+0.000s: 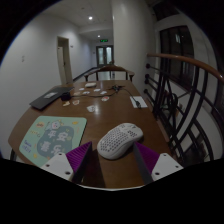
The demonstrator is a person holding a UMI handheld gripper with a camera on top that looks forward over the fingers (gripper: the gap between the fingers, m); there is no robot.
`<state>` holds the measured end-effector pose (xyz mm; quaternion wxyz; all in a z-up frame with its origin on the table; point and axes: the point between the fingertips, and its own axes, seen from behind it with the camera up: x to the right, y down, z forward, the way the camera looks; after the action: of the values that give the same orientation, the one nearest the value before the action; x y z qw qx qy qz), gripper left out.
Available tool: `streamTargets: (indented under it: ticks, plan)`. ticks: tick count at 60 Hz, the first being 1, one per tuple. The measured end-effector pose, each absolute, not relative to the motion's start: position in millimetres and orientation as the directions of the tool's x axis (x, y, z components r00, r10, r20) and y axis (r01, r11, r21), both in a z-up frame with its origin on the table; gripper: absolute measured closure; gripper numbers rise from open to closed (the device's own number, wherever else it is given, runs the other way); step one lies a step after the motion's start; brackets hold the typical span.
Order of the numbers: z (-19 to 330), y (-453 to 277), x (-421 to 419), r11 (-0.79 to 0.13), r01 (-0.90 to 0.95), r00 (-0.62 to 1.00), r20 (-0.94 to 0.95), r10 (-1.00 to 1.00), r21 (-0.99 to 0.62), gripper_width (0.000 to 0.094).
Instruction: Arrange mouse
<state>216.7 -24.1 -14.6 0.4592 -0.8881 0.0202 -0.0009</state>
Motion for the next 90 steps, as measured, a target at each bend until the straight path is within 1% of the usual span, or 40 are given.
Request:
streamTargets:
  ticks: [11, 13, 15, 19, 24, 27, 31, 33, 35, 39, 43, 46, 48, 50, 51, 53, 59, 60, 61, 65, 67, 69, 72, 79, 81, 82, 83, 86, 87, 90]
  plan:
    - [-16.9, 29.7, 209.3, -0.611, -0.037, 0.999, -0.017, -0.039, -0.790, 0.0097]
    - [-17.2, 37.4, 209.8, -0.615, -0.043, 0.999, -0.017, -0.048, -0.787, 0.0108]
    - [-18.3, 43.5, 213.0, -0.619, -0.043, 0.998, -0.008, -0.059, -0.784, 0.0139]
    - [-19.7, 48.6, 222.5, -0.622, -0.051, 0.995, 0.012, -0.097, -0.782, 0.0407]
    - [-19.6, 48.3, 223.4, -0.611, -0.098, 0.992, -0.028, -0.123, -0.786, 0.0482]
    - [-17.7, 46.6, 224.6, -0.605, -0.112, 0.991, -0.041, -0.130, -0.789, 0.0555]
    - [-11.3, 35.3, 228.0, -0.605, -0.124, 0.987, -0.037, -0.153, -0.787, 0.0600]
    - [1.5, 32.4, 224.6, -0.583, -0.121, 0.987, -0.035, -0.156, -0.804, 0.0599]
    - [21.5, 30.2, 218.3, -0.549, -0.110, 0.988, -0.031, -0.151, -0.828, 0.0600]
    - [73.2, 27.6, 192.8, -0.471, -0.084, 0.990, -0.019, -0.140, -0.878, 0.0599]
    - [127.4, 28.5, 146.1, -0.397, -0.065, 0.995, -0.029, -0.096, -0.916, 0.0600]
    - [150.6, 26.1, 104.4, -0.364, -0.053, 0.998, -0.037, -0.053, -0.930, 0.0599]
    - [155.6, 24.7, 76.3, -0.358, -0.045, 0.999, -0.040, -0.022, -0.933, 0.0599]
    - [150.9, 23.3, 51.2, -0.368, -0.041, 0.999, -0.046, 0.006, -0.929, 0.0598]
    - [138.3, 23.4, 41.5, -0.377, -0.037, 0.999, -0.047, 0.019, -0.926, 0.0597]
    - [126.0, 25.3, 20.7, -0.414, -0.036, 0.998, -0.057, 0.039, -0.909, 0.0596]
    - [53.0, 13.9, -14.2, -0.553, -0.032, 0.995, -0.080, 0.063, -0.833, 0.0596]
    - [35.9, 5.2, -16.3, -0.568, -0.030, 0.995, -0.076, 0.058, -0.822, 0.0596]
    - [25.7, 11.8, -15.8, -0.583, -0.029, 0.996, -0.071, 0.050, -0.812, 0.0595]
    - [0.1, 11.6, -9.6, -0.615, -0.014, 0.999, -0.039, 0.027, -0.788, 0.0596]
    - [-7.3, 11.0, -6.0, -0.622, -0.027, 0.999, -0.039, 0.006, -0.782, 0.0596]
    - [-14.8, 8.7, -3.3, -0.634, -0.039, 0.999, -0.041, -0.012, -0.773, 0.0573]
    - [-16.1, 2.1, -2.4, -0.628, -0.022, 1.000, -0.023, -0.006, -0.778, 0.0517]
    - [-18.1, 1.1, -1.8, -0.657, 0.022, 1.000, 0.004, 0.029, -0.754, 0.0398]
    - [-16.6, -4.3, -3.1, -0.666, 0.040, 0.999, 0.010, 0.050, -0.745, 0.0324]
    - [-15.0, -7.5, -3.5, -0.667, 0.053, 0.998, 0.015, 0.063, -0.743, 0.0307]
    - [-13.0, -10.8, -3.8, -0.666, 0.069, 0.997, 0.022, 0.078, -0.743, 0.0250]
    - [-2.1, -23.6, -3.6, -0.649, 0.130, 0.989, 0.051, 0.138, -0.750, 0.0184]
    - [1.9, -28.3, -3.9, -0.643, 0.149, 0.986, 0.061, 0.158, -0.751, 0.0143]
    - [13.7, -44.9, -2.0, -0.629, 0.203, 0.973, 0.085, 0.213, -0.751, 0.0109]
